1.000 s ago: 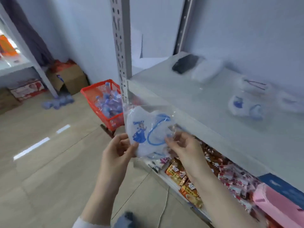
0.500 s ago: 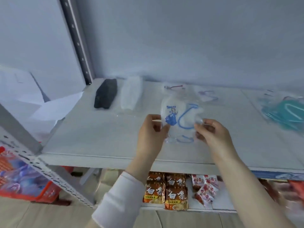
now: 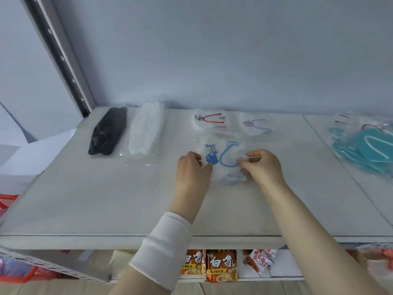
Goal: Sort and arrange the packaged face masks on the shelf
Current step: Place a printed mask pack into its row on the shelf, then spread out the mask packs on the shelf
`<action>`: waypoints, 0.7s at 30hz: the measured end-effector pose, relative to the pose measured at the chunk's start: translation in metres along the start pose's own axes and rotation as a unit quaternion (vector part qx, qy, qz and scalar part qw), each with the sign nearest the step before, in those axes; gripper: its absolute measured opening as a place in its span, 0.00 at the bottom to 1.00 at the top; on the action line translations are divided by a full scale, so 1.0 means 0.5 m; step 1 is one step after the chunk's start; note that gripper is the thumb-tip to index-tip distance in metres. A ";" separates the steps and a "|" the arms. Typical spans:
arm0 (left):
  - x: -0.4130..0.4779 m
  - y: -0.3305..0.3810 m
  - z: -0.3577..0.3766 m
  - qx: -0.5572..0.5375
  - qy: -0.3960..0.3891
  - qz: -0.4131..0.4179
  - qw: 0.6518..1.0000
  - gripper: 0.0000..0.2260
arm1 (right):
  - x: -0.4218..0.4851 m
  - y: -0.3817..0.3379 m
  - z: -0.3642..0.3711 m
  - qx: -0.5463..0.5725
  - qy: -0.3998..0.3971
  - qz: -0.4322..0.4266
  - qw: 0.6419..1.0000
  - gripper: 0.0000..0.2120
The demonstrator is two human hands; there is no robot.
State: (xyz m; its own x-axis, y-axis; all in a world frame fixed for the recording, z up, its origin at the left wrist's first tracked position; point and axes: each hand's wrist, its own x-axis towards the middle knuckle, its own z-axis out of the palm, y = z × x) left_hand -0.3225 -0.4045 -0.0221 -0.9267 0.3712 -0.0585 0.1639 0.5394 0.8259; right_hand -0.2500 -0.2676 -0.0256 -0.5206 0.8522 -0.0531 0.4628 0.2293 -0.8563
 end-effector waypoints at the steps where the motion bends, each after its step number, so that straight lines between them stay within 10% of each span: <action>1: 0.000 -0.001 0.001 0.010 -0.005 0.002 1.000 0.13 | -0.002 -0.001 -0.001 -0.022 0.002 -0.002 1.000 0.13; 8: -0.029 0.009 -0.010 0.115 0.019 0.041 0.992 0.21 | -0.012 -0.003 -0.016 -0.090 0.001 -0.023 0.996 0.19; 14: -0.064 0.084 0.022 0.126 0.099 0.284 0.945 0.11 | -0.035 0.032 -0.103 -0.101 0.065 -0.114 0.986 0.18; 21: -0.150 0.220 0.229 0.198 -0.045 0.411 0.889 0.11 | -0.044 0.149 -0.356 -0.254 0.132 -0.170 0.943 0.16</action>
State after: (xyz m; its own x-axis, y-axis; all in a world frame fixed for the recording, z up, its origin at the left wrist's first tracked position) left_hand -0.1964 -0.2866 0.0088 -0.4107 0.8120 0.4146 0.8960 0.2752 0.3486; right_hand -0.0763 -0.1857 0.0033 -0.5345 0.7613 0.3670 0.6209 0.6483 -0.4407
